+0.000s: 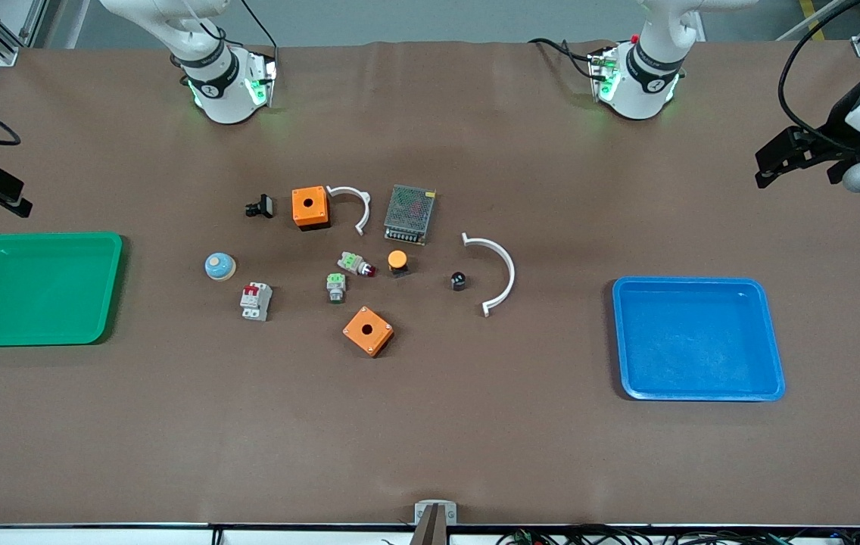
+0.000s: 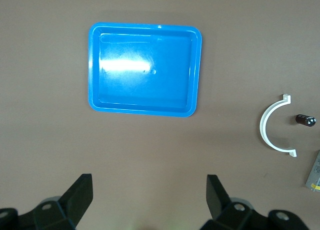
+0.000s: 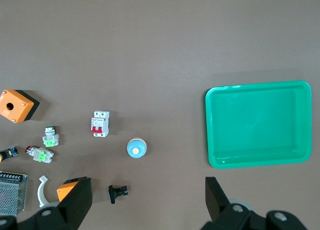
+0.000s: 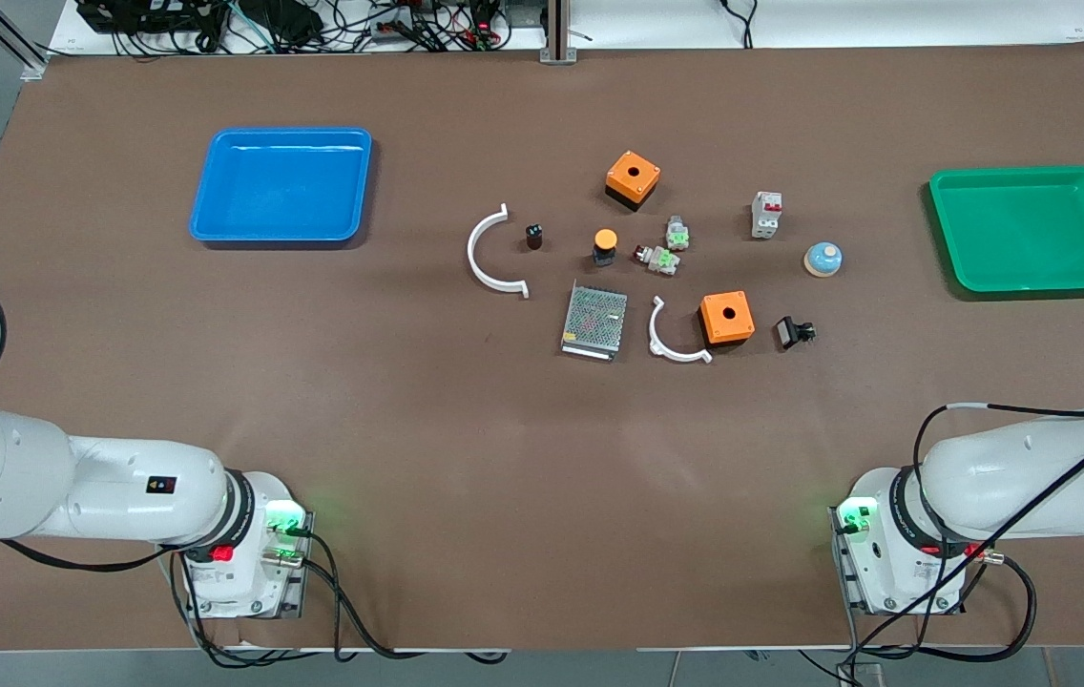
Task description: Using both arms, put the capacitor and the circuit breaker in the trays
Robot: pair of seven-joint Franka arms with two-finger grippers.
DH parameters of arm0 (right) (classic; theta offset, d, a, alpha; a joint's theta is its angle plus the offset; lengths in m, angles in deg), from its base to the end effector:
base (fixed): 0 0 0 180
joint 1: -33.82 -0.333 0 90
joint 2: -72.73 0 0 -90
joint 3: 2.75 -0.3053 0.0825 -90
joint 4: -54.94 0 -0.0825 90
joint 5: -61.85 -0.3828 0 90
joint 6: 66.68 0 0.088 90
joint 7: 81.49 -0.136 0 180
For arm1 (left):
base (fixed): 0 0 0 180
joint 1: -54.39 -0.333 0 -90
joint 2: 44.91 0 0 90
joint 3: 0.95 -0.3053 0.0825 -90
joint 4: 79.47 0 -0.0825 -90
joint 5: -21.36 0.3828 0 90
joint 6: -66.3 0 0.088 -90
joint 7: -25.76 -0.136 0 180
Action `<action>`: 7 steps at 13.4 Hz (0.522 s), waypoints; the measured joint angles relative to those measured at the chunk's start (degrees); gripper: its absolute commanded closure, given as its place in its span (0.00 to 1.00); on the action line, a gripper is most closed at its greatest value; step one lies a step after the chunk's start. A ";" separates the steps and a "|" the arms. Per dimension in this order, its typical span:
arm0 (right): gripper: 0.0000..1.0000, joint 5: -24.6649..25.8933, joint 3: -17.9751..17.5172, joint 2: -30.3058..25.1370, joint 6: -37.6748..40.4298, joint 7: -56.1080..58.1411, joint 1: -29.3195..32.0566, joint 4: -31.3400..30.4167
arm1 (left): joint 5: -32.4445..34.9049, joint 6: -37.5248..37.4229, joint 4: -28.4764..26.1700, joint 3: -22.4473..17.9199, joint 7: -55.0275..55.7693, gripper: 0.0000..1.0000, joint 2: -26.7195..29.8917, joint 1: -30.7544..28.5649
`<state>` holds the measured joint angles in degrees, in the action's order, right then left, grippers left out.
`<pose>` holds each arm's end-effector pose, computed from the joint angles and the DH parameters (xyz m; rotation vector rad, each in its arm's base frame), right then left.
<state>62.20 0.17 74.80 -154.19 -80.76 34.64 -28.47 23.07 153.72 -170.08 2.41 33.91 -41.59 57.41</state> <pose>0.5601 -0.0369 0.6148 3.1307 -0.0827 0.0550 0.5286 -0.0558 0.6073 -3.1085 -0.0503 -0.0099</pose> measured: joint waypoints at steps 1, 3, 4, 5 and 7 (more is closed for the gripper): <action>0.00 0.00 0.01 0.00 0.00 0.00 0.01 0.00 | 0.00 0.00 0.00 0.00 0.00 0.00 0.00 0.00; 0.00 0.00 0.01 0.00 0.00 0.00 0.01 0.01 | 0.00 -0.01 0.00 0.00 0.00 0.00 0.00 0.00; 0.00 0.00 0.01 0.00 0.00 0.00 0.01 0.01 | 0.00 -0.01 0.00 0.00 0.00 0.00 0.00 0.01; 0.00 0.00 0.01 0.00 0.00 0.00 0.01 0.01 | 0.00 -0.01 0.05 0.00 0.00 0.00 -0.08 0.03; 0.00 0.00 0.01 0.00 0.00 0.00 0.01 0.01 | 0.00 0.01 0.94 0.05 0.00 0.00 -1.29 0.18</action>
<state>62.20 0.18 74.80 -154.19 -80.76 34.66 -28.45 23.08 153.73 -169.14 2.46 33.91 -42.88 57.58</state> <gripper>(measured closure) 0.000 0.000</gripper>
